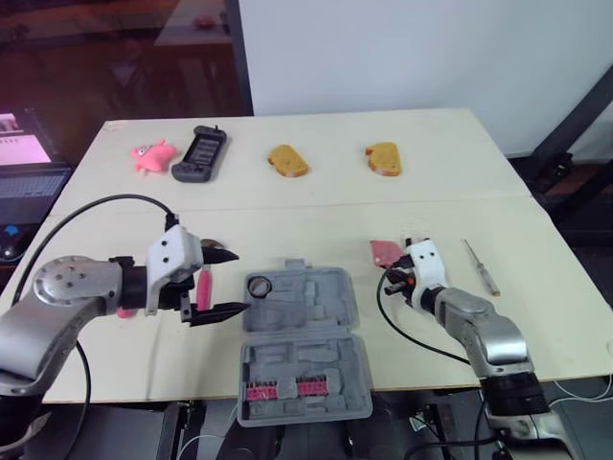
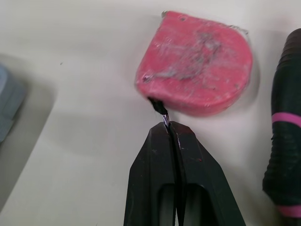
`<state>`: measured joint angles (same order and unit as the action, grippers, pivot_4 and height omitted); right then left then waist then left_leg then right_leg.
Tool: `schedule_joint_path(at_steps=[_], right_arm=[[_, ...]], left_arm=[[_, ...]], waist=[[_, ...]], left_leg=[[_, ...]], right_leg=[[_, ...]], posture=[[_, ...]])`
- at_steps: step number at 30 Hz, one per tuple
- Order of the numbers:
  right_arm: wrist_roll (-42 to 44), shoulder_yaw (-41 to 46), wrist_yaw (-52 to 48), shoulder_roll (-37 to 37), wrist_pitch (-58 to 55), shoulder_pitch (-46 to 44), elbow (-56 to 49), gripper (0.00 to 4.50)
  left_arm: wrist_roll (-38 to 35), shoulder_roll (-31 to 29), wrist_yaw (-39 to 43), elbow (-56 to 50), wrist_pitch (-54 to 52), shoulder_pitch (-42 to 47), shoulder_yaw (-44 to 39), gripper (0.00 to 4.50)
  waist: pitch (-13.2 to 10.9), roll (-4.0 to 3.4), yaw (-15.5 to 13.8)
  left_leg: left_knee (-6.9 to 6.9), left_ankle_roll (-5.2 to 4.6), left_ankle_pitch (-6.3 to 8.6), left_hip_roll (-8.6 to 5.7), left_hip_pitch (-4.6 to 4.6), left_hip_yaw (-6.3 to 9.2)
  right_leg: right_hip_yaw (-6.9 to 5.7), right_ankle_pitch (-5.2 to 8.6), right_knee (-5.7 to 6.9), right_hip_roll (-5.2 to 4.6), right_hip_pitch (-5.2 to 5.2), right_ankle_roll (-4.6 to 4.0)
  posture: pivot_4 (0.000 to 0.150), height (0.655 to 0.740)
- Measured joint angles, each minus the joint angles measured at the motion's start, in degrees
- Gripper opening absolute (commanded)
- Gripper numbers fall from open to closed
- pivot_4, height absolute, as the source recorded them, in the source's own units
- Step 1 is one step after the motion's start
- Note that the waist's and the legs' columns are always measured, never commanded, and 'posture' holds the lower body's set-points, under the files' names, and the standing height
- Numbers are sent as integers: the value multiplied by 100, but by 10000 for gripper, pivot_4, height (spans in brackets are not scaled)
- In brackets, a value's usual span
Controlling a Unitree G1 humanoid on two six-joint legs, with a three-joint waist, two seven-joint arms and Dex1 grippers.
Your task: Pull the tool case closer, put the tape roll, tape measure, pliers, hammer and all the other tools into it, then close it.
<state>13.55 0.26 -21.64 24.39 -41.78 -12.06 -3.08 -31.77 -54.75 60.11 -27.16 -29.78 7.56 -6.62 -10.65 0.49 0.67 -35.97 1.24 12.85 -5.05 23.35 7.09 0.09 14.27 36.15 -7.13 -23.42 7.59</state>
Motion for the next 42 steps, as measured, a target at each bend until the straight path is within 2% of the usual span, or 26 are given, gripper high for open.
schedule_joint_path(at_steps=[11,27,37,40,42], right_arm=[[153,2,-259,286,-839,798,-1285,227],[1112,285,-641,699,-2148,2385,-3088,227],[1656,576,-637,720,-2715,2911,-3497,227],[1773,568,-779,948,-2758,2979,-3506,227],[1867,587,-830,983,-2791,2988,-3484,5831]], left_arm=[[7,215,0,-10,54,-23,149,45000],[184,358,291,200,337,194,442,45000],[227,373,443,317,412,286,581,45000],[250,373,476,380,418,344,581,45000],[252,373,504,393,418,367,584,45000]], waist=[[1,1,-12],[2,2,-26],[4,6,-123],[5,8,-148],[6,10,-149]], left_leg=[[-1,0,0,0,1,4],[0,0,1,1,2,7],[-3,0,1,2,2,8],[-5,1,1,2,3,9],[-5,1,1,2,3,10]], right_leg=[[0,1,-2,0,2,-1],[-2,11,-5,-1,3,-15],[-3,12,-8,-1,5,-17],[-5,13,-10,-2,8,-18],[-7,13,-12,-2,9,-18]], posture=[[1500,7400],[1500,7400],[1500,7400],[1500,7400],[1500,7400]])
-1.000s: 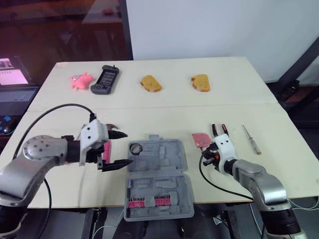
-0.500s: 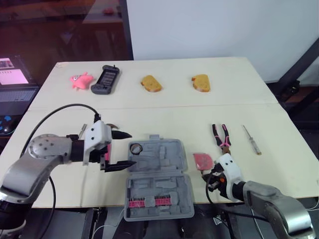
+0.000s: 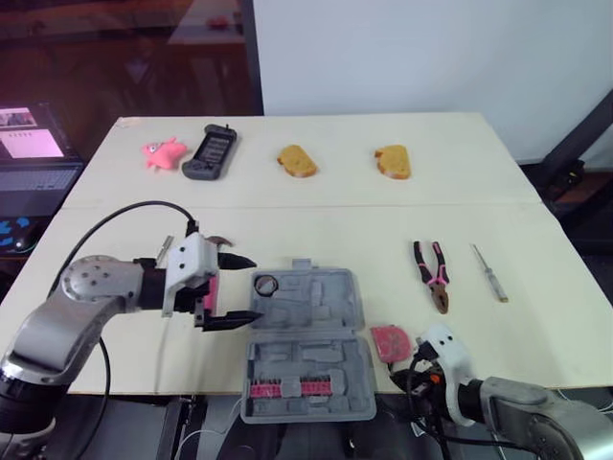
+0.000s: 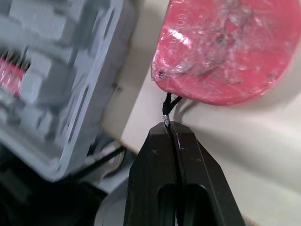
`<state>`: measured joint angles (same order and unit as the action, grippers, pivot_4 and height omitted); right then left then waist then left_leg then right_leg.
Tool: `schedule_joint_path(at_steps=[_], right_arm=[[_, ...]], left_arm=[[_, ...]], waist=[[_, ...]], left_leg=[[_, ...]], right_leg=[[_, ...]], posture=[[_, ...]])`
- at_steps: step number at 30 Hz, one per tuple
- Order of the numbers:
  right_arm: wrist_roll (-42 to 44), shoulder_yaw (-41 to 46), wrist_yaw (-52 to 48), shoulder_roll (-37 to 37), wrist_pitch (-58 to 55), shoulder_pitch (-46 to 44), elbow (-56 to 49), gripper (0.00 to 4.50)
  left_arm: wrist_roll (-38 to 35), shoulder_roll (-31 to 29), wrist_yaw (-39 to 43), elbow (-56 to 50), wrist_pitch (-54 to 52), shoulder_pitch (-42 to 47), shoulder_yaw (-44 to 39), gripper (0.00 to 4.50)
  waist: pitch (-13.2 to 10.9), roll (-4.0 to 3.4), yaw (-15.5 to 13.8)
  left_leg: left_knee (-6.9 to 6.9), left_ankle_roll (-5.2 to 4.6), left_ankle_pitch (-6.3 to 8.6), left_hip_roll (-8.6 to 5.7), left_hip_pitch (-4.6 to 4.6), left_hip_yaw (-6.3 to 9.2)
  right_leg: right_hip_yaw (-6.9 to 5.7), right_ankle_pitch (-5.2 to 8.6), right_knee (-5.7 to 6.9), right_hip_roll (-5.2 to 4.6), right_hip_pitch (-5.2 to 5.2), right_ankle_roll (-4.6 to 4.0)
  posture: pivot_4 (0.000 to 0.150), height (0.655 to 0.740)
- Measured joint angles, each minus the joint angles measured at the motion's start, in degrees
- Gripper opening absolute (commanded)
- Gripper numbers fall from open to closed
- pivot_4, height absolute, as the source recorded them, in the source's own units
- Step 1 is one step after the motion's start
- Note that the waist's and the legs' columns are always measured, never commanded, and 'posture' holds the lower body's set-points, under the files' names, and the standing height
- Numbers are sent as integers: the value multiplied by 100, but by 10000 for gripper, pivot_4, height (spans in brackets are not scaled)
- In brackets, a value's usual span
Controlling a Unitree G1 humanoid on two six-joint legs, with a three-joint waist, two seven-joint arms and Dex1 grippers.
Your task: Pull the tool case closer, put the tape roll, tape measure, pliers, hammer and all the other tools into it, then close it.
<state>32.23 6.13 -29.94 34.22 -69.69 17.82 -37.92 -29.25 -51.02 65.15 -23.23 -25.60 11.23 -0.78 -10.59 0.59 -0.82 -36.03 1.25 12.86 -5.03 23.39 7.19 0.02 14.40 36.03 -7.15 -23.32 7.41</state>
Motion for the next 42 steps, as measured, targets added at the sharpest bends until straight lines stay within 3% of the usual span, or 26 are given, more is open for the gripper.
schedule_joint_path(at_steps=[3,8,11,14,19,22,31,42], right_arm=[[182,19,-174,125,-39,-1,-4,18656],[689,490,-837,1036,-242,-8,-35,44774],[677,825,-1400,1871,226,-64,-28,44774],[-75,602,-2043,2565,1772,-44,-59,44774],[-823,334,-2886,2716,3950,-482,243,44774],[-1455,-344,-3558,3092,4954,-1040,940,44774],[-2931,-2014,-4082,2464,6670,-2515,2881,44774],[-3366,-2568,-4220,1847,6793,-3191,3483,44774]], left_arm=[[1,0,29,11,0,61,0,45000],[-12,-2,117,47,14,23,-13,45000],[-100,-2,201,39,39,-112,-78,45000],[-276,-2,243,-140,113,-545,-384,45000],[-561,2,360,-567,331,-1331,-968,45000],[-719,-9,644,-690,478,-2081,-1369,45000],[-763,226,710,-865,898,-2741,-1887,45000],[-749,122,574,-1004,740,-3176,-2044,45000]], waist=[[0,0,6],[-6,-7,3],[-8,-7,19],[-9,-5,29],[-13,3,7],[-14,6,22],[-14,7,28],[-15,5,8]], left_leg=[[0,0,0,0,0,-1],[-8,0,0,-2,3,-10],[-6,-1,0,1,1,-24],[4,-3,2,7,1,-33],[-3,-3,2,7,3,-37],[-9,-7,5,7,1,-46],[0,-8,6,10,4,-44],[-2,-8,6,11,3,-41]], right_leg=[[1,0,0,0,-1,0],[1,0,0,-6,-1,0],[1,0,-1,-8,-2,0],[-2,0,-4,-8,-9,2],[1,-1,-11,-13,-3,-1],[1,-6,-26,-17,5,-11],[-2,-10,-44,-14,6,-17],[-1,-11,-42,-10,7,-18]], posture=[[1500,7400],[1500,7400],[1500,7400],[1500,7400],[1500,7400],[1500,7400],[1500,7400],[1500,7400]])
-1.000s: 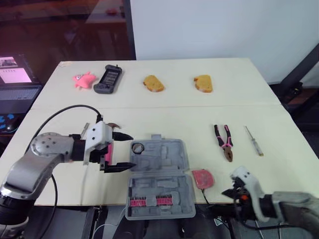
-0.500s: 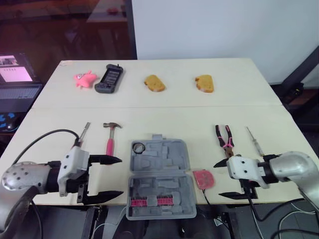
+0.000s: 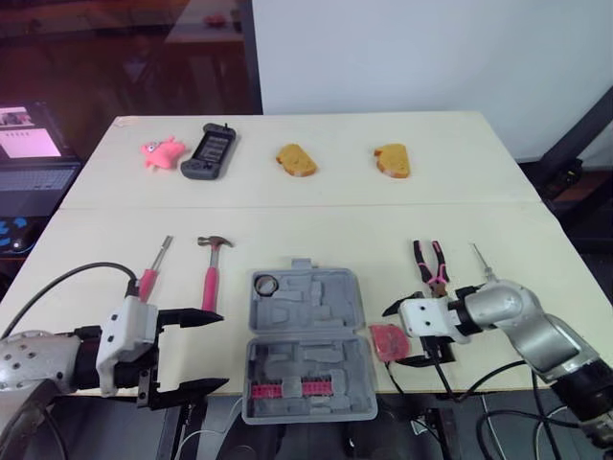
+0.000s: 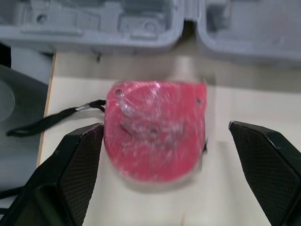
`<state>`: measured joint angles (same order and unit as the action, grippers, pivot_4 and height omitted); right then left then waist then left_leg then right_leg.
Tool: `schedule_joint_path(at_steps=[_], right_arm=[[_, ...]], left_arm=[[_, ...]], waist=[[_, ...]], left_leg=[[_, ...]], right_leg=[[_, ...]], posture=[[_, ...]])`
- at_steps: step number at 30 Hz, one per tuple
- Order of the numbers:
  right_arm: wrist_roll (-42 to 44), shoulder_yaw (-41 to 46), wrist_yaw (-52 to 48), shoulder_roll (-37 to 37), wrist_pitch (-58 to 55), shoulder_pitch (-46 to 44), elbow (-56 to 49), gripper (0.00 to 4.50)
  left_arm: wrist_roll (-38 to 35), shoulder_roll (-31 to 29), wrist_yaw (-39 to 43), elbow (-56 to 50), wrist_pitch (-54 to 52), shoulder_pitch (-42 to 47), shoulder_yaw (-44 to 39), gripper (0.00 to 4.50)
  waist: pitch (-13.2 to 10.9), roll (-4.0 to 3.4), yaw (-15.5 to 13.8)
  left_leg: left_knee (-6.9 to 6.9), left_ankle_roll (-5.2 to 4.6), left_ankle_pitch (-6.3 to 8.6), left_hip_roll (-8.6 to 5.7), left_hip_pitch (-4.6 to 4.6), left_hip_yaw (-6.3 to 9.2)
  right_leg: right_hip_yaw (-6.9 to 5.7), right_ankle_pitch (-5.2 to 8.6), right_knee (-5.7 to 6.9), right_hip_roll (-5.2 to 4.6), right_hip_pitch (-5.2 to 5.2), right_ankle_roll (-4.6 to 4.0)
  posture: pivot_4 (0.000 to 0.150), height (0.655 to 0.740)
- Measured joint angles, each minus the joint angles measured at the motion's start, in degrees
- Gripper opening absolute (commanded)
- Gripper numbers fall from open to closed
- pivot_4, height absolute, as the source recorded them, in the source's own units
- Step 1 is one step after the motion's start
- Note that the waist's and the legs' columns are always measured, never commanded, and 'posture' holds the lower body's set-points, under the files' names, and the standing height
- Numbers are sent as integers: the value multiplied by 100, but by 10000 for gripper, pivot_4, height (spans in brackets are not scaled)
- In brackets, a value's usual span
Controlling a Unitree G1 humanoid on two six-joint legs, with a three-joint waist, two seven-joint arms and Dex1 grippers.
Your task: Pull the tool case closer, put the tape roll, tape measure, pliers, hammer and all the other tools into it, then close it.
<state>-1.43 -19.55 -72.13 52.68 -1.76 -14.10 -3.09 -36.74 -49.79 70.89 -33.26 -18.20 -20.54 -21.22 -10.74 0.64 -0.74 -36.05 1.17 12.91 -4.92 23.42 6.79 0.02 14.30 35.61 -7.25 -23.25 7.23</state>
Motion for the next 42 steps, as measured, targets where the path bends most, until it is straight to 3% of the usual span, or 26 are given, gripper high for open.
schedule_joint_path(at_steps=[7,10,12,19,25,33,37,42], right_arm=[[13,-46,-108,-66,-263,4,4,44774],[85,-43,-130,-171,-557,13,1,37480],[125,-33,-115,-253,-688,33,-21,28546],[53,-18,91,-277,-842,97,-163,28133],[129,135,279,-258,-1649,-69,-465,28133],[275,-314,-394,-239,-3559,-2233,-1799,28133],[201,-1131,-949,-355,-4246,-3301,-1346,28133],[-282,-1866,-938,-1043,-4080,-3990,-203,28133]], left_arm=[[-2,-4,-48,-64,-6,1,-1,45000],[1,-9,-55,-63,-6,-8,-2,45000],[11,-29,-49,-62,-5,-31,-1,45000],[111,-49,-2,-36,18,-111,-1,45000],[123,-84,95,181,4,-161,-6,45000],[167,468,-365,508,272,-209,-421,45000],[299,719,-540,487,483,-447,-448,45000],[339,837,-669,243,525,-758,-450,45000]], waist=[[0,0,15],[0,0,10],[1,-1,10],[3,3,16],[0,-3,9],[-6,-11,44],[-7,-11,33],[-6,-10,75]], left_leg=[[3,0,0,4,-1,-1],[2,0,0,4,-1,-1],[2,0,0,4,-1,-1],[2,1,1,18,-2,-3],[3,1,1,19,1,-7],[10,19,12,53,3,-11],[6,20,12,52,4,-14],[7,21,12,56,3,-16]], right_leg=[[1,0,0,3,-3,0],[1,0,0,3,-2,-1],[1,0,0,3,-2,-1],[1,-5,-2,14,-2,-8],[3,-5,-3,15,-7,-9],[5,-11,-17,44,-17,-18],[6,-14,-22,43,-17,-23],[5,-17,-17,47,-21,-27]], posture=[[1500,7400],[1500,7400],[1500,7400],[1500,7400],[1500,7400],[1500,7400],[1500,7400],[1500,7400]])
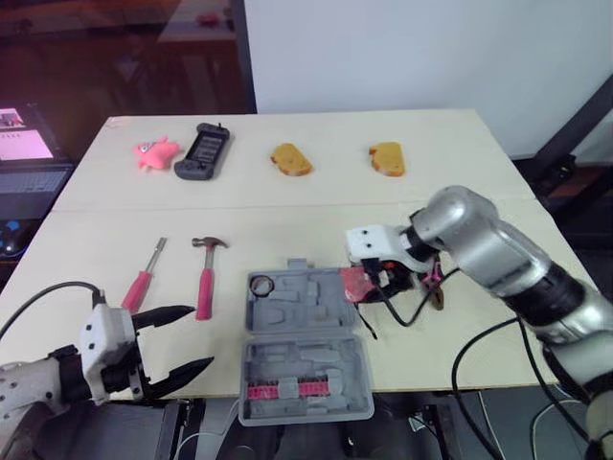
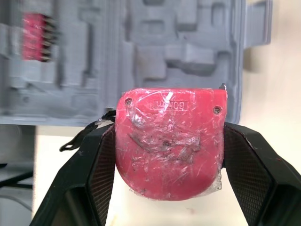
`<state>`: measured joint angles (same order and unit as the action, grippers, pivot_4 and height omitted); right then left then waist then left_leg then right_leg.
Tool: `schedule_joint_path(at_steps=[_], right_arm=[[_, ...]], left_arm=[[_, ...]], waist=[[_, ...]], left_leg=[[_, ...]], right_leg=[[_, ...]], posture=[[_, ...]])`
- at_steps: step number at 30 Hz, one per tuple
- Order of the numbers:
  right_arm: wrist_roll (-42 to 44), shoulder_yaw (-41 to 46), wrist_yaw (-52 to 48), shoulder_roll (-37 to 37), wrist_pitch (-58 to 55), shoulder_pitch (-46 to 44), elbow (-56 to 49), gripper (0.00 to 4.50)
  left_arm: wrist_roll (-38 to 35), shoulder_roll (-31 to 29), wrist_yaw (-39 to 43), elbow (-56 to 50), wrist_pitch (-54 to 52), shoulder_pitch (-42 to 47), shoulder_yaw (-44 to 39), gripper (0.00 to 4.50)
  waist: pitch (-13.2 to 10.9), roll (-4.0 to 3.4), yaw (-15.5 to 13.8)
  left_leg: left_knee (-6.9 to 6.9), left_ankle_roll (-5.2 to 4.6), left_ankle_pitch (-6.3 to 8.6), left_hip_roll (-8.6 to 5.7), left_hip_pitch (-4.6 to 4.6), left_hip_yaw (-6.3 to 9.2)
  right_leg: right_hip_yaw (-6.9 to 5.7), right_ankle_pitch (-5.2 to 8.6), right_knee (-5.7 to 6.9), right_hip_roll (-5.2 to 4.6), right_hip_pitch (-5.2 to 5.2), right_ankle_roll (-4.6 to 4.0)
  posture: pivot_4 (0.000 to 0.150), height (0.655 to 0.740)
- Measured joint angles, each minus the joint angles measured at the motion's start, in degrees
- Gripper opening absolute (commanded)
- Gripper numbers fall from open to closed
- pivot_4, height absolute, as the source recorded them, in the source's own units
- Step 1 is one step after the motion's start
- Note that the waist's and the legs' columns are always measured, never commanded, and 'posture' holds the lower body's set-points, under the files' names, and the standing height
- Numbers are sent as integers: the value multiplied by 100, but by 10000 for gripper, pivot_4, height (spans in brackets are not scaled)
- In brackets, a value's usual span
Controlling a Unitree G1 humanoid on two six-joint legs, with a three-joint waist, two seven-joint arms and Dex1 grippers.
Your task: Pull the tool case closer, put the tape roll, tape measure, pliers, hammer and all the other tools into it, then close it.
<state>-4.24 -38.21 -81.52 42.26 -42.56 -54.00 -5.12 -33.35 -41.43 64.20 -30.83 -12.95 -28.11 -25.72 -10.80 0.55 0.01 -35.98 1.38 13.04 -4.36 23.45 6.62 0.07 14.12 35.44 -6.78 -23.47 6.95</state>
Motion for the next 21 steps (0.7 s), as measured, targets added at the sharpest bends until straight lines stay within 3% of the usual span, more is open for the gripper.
schedule_joint_path(at_steps=[8,21], right_arm=[[-544,-523,345,-927,444,-163,1162,28133],[-1077,-628,709,-1675,992,-255,2367,28133]], left_arm=[[73,191,-323,-142,92,-123,-18,45000],[367,214,-577,-265,145,-257,106,45000]], waist=[[0,-2,85],[-1,-3,97]], left_leg=[[6,2,-1,-1,3,0],[6,8,-3,-1,2,-1]], right_leg=[[1,-9,5,4,-9,12],[2,-12,20,8,-17,17]], posture=[[1500,7400],[1500,7400]])
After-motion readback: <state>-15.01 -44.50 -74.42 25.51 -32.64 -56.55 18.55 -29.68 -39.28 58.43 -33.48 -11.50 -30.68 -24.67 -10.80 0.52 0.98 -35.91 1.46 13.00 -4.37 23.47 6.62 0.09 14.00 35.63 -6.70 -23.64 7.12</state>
